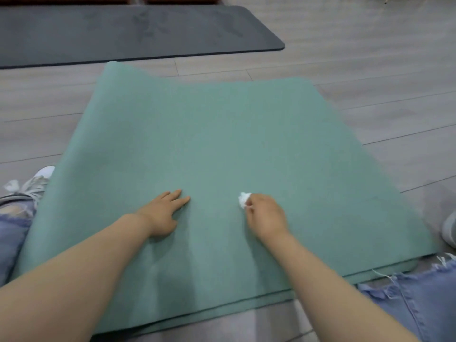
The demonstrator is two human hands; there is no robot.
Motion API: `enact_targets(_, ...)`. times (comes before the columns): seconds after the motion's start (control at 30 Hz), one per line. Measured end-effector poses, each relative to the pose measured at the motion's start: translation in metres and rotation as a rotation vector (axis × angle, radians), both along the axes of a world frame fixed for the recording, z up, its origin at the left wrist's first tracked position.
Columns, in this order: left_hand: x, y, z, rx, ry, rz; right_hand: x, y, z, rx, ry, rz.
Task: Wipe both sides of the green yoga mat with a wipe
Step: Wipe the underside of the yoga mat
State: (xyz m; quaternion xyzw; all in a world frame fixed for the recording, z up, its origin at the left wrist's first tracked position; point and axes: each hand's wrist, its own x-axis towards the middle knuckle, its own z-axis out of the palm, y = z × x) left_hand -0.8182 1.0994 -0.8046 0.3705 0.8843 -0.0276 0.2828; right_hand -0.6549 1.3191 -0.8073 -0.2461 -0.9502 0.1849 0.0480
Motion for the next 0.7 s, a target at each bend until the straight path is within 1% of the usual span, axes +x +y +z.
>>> enact_targets(0.07,0.002,0.003,0.001,-0.008,0.001,-0.004,0.035,0.086,0.002,0.045,-0.074,-0.362)
enact_targets(0.13,0.006,0.004,0.002,-0.022,0.010,-0.007,0.064,0.123,0.010,0.059,-0.140,-0.656)
enact_targets(0.17,0.007,0.004,0.003,-0.027,0.013,-0.006,0.064,0.118,0.008,0.034,-0.121,-0.720)
enact_targets(0.2,0.007,0.004,0.003,-0.027,0.013,-0.003,0.057,0.099,0.009,0.005,-0.070,-0.713)
enact_targets(0.23,0.005,0.005,0.003,-0.029,0.014,0.000,0.045,0.072,0.007,-0.039,-0.012,-0.636)
enact_targets(0.27,0.004,0.005,0.003,-0.035,0.017,0.000,0.030,0.036,0.001,-0.097,0.047,-0.497)
enact_targets(0.33,0.006,0.006,0.005,-0.050,0.028,0.002,0.008,-0.050,-0.005,-0.148,0.062,-0.090)
enact_targets(0.4,0.012,0.007,0.007,-0.055,0.032,0.023,0.009,-0.116,0.002,-0.075,0.052,0.278)
enact_targets(0.43,0.016,0.007,0.007,-0.053,0.040,0.034,0.012,-0.123,0.003,-0.030,0.039,0.419)
enact_targets(0.47,0.019,0.008,0.008,-0.044,0.053,0.039,0.013,-0.111,0.002,-0.014,0.029,0.472)
enact_targets(0.5,0.022,0.008,0.008,-0.034,0.067,0.040,0.013,-0.086,0.001,0.001,0.030,0.432)
enact_targets(0.53,0.025,0.008,0.007,-0.029,0.080,0.037,0.016,-0.056,0.001,0.006,0.018,0.324)
enact_targets(0.57,0.029,0.007,0.005,-0.028,0.091,0.034,0.023,-0.018,-0.002,0.032,-0.012,0.167)
enact_targets(0.63,0.039,0.005,0.003,-0.017,0.112,0.040,0.055,0.060,0.000,0.111,-0.132,-0.188)
enact_targets(0.7,0.047,0.006,0.003,0.016,0.128,0.062,0.100,0.107,0.012,0.141,-0.262,-0.513)
